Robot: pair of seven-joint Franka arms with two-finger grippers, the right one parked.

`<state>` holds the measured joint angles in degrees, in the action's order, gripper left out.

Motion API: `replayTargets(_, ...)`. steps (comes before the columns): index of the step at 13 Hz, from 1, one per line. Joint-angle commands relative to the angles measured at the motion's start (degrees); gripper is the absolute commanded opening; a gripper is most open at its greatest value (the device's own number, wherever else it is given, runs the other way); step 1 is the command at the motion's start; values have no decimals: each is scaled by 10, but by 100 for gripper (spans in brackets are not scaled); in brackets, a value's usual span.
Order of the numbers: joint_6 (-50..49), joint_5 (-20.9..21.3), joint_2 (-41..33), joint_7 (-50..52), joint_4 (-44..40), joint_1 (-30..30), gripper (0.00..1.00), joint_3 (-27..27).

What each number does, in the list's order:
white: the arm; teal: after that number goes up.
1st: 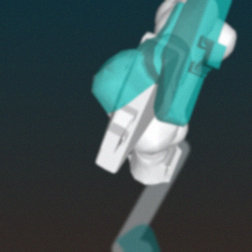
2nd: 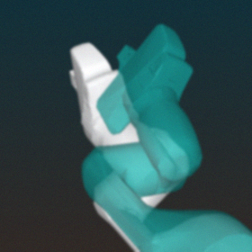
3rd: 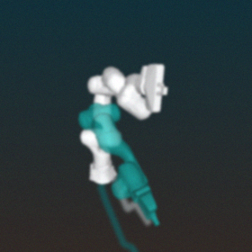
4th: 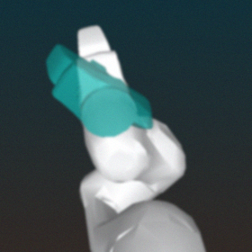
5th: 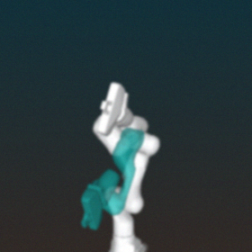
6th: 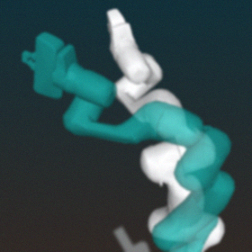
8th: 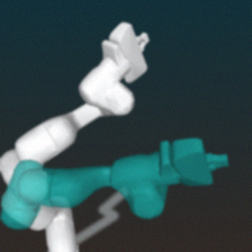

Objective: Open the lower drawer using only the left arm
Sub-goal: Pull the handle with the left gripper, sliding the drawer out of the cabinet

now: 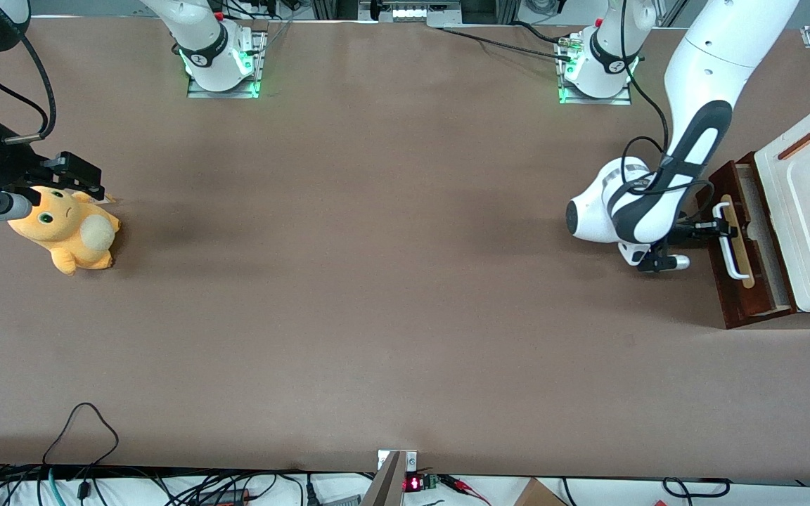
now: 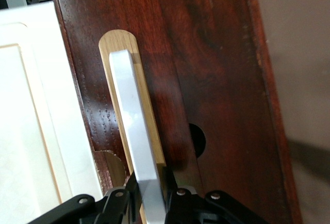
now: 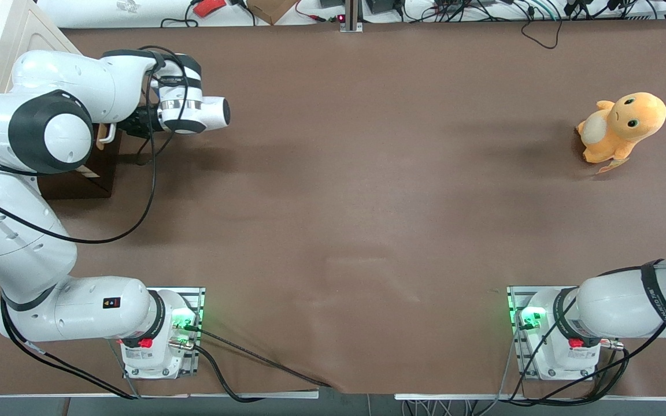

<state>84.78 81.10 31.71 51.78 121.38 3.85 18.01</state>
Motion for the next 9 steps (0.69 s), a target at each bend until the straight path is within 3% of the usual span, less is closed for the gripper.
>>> replayTargets(1, 20, 14, -7, -31, -19, -26, 1, 21)
replayTargets(9, 23, 2, -8, -34, -30, -41, 1, 37)
